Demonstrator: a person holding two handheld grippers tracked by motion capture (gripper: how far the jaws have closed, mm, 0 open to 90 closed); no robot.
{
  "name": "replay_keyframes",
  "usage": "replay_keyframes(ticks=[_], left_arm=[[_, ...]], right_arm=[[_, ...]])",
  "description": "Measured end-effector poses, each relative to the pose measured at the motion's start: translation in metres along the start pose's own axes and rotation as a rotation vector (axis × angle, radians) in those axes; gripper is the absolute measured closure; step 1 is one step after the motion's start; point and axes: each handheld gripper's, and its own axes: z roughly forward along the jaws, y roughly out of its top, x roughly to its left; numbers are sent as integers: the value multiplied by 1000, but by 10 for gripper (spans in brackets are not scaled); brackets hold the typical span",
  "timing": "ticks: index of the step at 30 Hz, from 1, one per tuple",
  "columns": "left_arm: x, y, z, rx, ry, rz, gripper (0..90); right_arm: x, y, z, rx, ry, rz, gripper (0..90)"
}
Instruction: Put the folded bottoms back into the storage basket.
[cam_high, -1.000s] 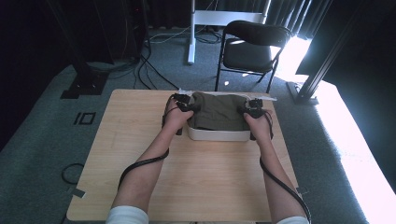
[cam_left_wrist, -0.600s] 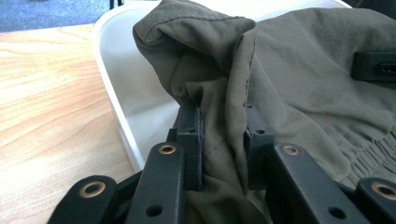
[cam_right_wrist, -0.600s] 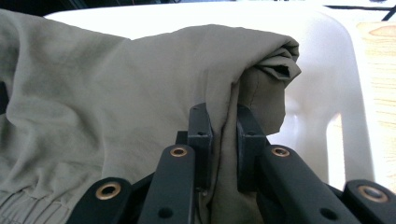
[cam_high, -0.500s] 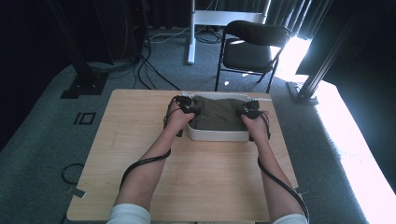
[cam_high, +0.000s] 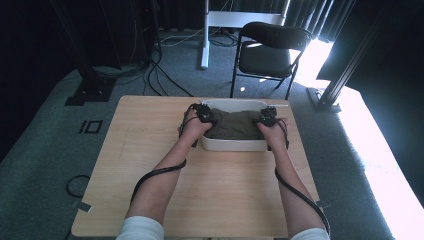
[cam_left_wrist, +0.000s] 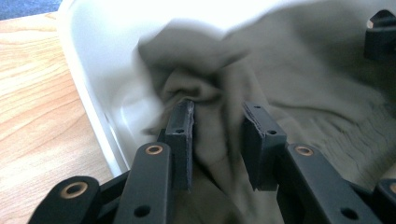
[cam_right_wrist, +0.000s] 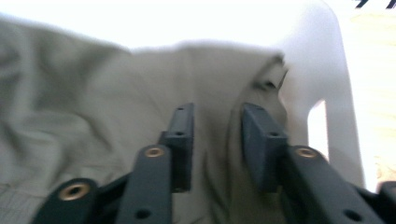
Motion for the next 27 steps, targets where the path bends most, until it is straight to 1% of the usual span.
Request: replay_keyframes(ticks=[2, 4, 6, 7, 8, 9, 11, 12, 14, 15, 16, 17, 18, 19, 20, 21, 22, 23, 24, 25, 26, 27], left_arm=[[-1, 0, -1, 2, 1, 7, 667], [-2, 1, -3, -1, 1, 10, 644], [-2, 3, -6, -19, -5, 10, 619], [-2, 4, -8, -38, -4, 12, 605], [-2, 5, -10, -62, -5, 6, 560], [-1, 6, -11, -86, -7, 5, 495], [1, 7, -14, -117, -5, 43, 389], [2, 7, -15, -128, -8, 57, 351], [3, 7, -18, -156, -25, 56, 289], [3, 8, -20, -167, -23, 64, 289], [2, 8, -23, -162, -10, 62, 279], [1, 8, -25, -149, 9, 69, 239], [-1, 7, -28, -137, 28, 87, 210], [-3, 5, -30, -129, 28, 106, 202], [-5, 3, -33, -135, 20, 116, 197], [-6, 0, -35, -141, 5, 117, 196], [-7, -2, -37, -150, -5, 106, 194], [-7, -5, -39, -152, -3, 107, 189], [-8, -8, -40, -158, 0, 113, 188], [-8, -10, -42, -162, 4, 115, 188], [-8, -13, -44, -163, 6, 115, 188], [-8, -16, -45, -161, 5, 113, 188]], right_arm=[[0, 0, 0, -6, 19, -8, 584], [0, 0, -1, -13, 22, -10, 549], [1, 1, -2, -25, 32, -7, 510], [1, 2, -4, -33, 30, -5, 489], [2, 4, -5, -46, 32, -6, 452], [2, 5, -7, -63, 39, -6, 419], [3, 9, -11, -86, 57, 0, 357], [3, 11, -14, -101, 69, -3, 339], [5, 14, -18, -118, 95, -17, 284], [6, 14, -21, -121, 99, -19, 272], [7, 15, -23, -130, 103, -29, 271], [8, 16, -26, -140, 109, -46, 266], [10, 16, -28, -146, 114, -62, 245], [11, 16, -31, -154, 121, -72, 222], [12, 15, -33, -164, 133, -74, 214], [13, 15, -36, -172, 145, -80, 208], [14, 14, -38, -175, 152, -84, 189], [15, 12, -40, -164, 148, -74, 184], [15, 11, -42, -155, 139, -80, 184], [16, 10, -44, -165, 126, -93, 183], [16, 9, -47, -177, 125, -94, 183], [16, 8, -49, -182, 139, -95, 174]])
